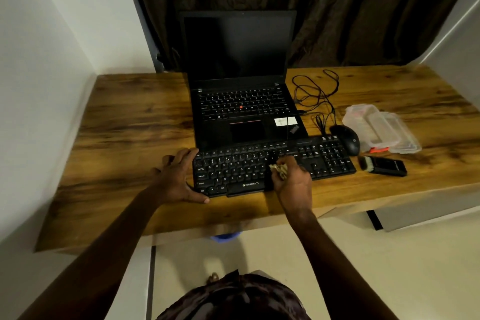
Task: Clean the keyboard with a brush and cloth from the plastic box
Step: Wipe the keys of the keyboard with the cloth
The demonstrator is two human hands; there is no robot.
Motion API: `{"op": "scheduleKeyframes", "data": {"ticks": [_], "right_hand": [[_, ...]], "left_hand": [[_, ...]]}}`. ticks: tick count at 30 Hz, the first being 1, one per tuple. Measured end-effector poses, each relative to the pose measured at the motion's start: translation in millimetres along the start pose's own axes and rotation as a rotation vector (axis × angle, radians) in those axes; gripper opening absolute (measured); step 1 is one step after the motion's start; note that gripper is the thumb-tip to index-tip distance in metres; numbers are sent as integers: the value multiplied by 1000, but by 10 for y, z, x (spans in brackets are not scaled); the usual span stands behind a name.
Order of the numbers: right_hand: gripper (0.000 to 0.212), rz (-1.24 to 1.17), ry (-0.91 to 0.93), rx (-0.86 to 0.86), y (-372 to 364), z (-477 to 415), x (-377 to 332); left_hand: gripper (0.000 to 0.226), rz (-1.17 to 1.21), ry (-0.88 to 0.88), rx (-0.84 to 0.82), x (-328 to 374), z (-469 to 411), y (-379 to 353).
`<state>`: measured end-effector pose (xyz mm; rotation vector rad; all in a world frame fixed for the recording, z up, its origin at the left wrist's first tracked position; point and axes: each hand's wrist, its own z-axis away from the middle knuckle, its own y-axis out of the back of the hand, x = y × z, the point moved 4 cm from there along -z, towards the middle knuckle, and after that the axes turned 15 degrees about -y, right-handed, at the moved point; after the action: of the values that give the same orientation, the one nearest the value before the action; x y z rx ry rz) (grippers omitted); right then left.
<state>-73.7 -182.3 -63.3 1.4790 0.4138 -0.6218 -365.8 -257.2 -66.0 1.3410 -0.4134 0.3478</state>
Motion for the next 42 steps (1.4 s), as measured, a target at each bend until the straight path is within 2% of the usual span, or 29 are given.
{"op": "scheduleKeyframes", "data": {"ticks": [5, 8, 13, 15, 20, 23, 26, 29, 31, 37, 42], "right_hand": [[35, 30, -48, 73, 118, -23, 82], [31, 17, -37, 63, 71, 61, -30], [32, 120, -7, -204, -229, 314, -389], [32, 140, -5, -237, -254, 327, -420], [30, 95, -113, -105, -77, 160, -148], [29, 104, -75, -91, -79, 209, -218], [30, 155, -50, -243, -258, 362, -462], [30, 208, 68, -332, -418, 508, -721], [30, 215, 87, -336, -445, 514, -752], [30, 123, -5, -268, -390, 439, -625], [34, 165, 115, -289, -509, 644, -824]], "left_hand": [[143, -13, 3, 4, -8, 3, -4], [144, -4, 8, -1, -5, -7, -4], [143, -7, 11, 5, -5, 1, -4], [143, -6, 12, 6, -14, 3, -4], [143, -2, -6, -5, 4, 7, 4], [143, -14, -3, -3, 12, 6, 10], [144, -8, 5, 0, 6, -1, 10], [144, -22, 13, 4, 8, 0, 11], [144, -21, 15, -1, 7, -1, 7], [144, 10, 9, -9, 16, -2, 18], [147, -28, 21, -25, -3, 1, 1]]}}
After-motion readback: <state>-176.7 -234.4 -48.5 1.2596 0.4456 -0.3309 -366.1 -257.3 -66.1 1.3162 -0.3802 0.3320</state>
